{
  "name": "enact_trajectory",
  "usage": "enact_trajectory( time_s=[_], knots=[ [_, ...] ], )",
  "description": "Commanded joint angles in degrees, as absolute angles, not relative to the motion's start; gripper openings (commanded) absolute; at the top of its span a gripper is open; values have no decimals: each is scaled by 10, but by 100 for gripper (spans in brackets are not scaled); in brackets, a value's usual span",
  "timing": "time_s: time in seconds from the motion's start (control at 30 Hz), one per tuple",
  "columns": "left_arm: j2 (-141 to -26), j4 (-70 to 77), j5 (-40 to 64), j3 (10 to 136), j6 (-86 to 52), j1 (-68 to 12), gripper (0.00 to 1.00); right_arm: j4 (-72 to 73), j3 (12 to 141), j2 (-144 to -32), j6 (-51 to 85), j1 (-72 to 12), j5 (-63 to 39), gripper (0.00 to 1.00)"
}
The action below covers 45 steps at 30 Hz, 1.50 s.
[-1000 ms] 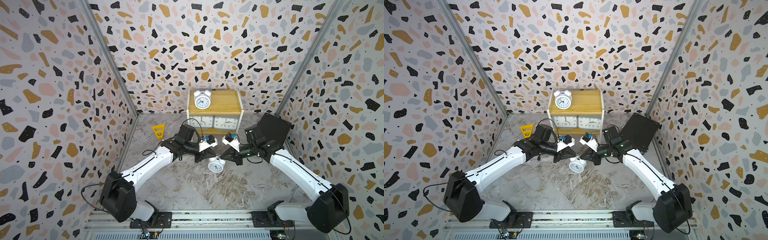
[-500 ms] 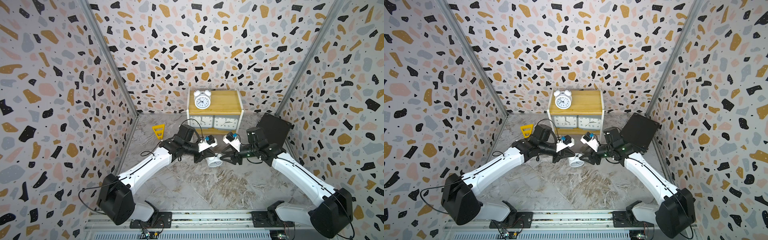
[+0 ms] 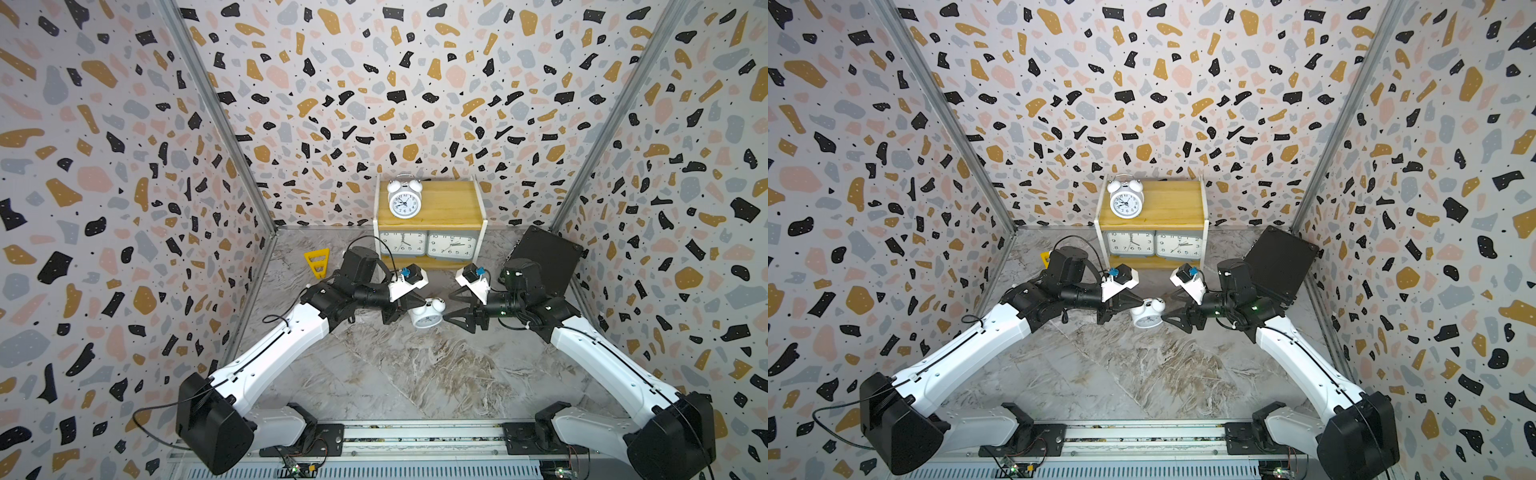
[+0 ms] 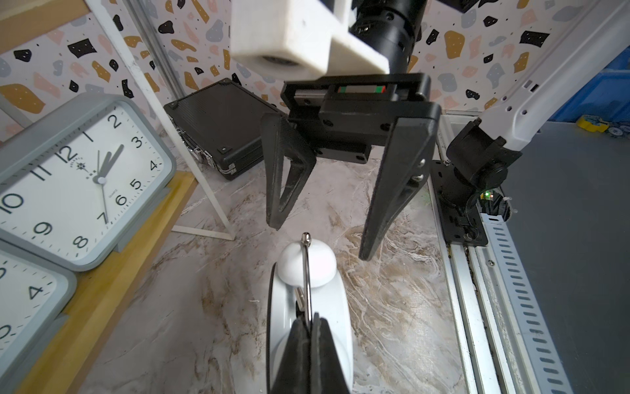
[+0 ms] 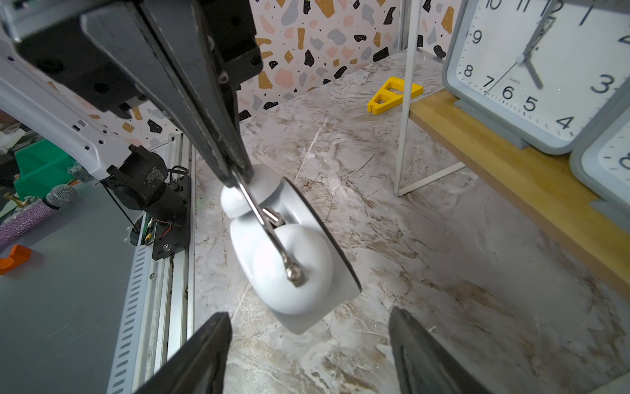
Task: Place the alarm clocks on the shelf by style
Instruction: Pick up the alarm from the center of the board.
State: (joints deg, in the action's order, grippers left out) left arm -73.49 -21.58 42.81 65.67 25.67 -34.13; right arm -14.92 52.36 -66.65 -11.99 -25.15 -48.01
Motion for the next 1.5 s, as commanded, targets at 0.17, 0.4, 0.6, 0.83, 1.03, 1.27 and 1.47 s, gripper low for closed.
enact_trajectory(
  time_s=[0.17,0.4,0.6,0.83,1.03,1.27,1.47],
  knots=[
    [-726,-225,496,712,252,-339,0,-110,504,-630,-135,-249,-480,83],
    [-738,-233,526,732,248,-339,0,-105,499,-620,-160,-249,-537,85],
    [-751,-234,553,745,242,-339,0,-123,512,-633,-175,-249,-584,85],
    [-758,-223,543,748,227,-339,0,-145,524,-646,-184,-250,-617,75],
    [-761,-210,529,746,212,-339,0,-156,526,-646,-187,-250,-593,42],
    [-733,-165,444,716,188,-335,33,-133,525,-624,-145,-249,-523,25],
    [-682,-108,356,666,149,-309,65,-115,537,-620,-115,-247,-485,22]
  ],
)
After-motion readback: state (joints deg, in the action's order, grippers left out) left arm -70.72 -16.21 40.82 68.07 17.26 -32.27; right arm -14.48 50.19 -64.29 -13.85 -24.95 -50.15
